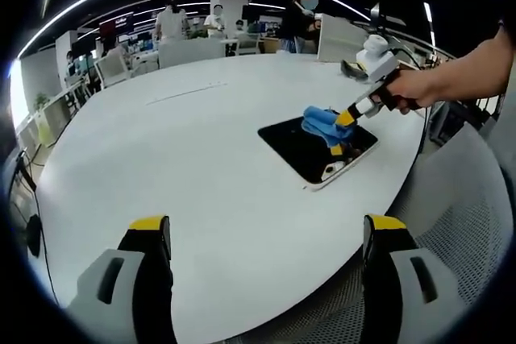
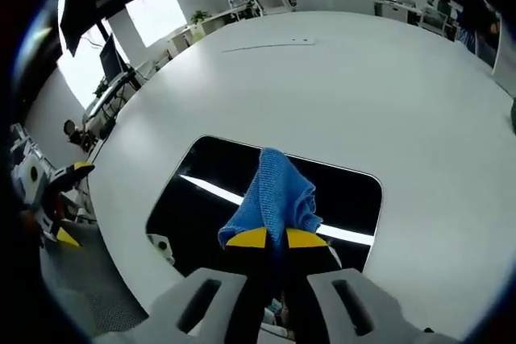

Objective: Wipe the mirror surface with the cleaning cloth until all visible marks leave the cleaned area.

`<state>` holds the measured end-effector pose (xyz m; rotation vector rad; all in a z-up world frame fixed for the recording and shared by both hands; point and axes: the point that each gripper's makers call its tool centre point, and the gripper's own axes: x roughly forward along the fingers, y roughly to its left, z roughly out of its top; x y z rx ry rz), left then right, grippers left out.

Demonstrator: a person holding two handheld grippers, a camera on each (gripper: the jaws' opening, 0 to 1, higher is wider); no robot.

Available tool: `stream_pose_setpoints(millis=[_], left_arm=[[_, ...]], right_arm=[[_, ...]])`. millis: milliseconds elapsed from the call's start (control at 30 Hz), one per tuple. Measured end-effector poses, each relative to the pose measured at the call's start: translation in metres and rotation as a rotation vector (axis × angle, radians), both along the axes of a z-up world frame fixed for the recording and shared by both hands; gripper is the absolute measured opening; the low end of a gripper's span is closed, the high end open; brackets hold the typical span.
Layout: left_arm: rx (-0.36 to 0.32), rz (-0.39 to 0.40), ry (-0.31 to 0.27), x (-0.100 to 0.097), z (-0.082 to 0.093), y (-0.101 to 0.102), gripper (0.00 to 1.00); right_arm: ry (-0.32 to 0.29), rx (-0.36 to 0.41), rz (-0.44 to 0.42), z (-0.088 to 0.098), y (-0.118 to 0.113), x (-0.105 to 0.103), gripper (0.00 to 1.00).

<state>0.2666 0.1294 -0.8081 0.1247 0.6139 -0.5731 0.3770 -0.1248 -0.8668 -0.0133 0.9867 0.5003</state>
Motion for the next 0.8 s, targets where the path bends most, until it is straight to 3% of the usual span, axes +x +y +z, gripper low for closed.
stream_pose_setpoints(millis=[333,800], left_arm=[[-0.017,-0.012,-0.044,0.003,0.007,-0.003,0.99],[0.004,0.003,0.009,0.0,0.0,0.001,0.96]], right_arm=[[0.002,-0.008,-0.019,0.0,-0.016,0.0,0.0],[0.025,0.006,-0.058,0.001,-0.041,-0.003,0.01]])
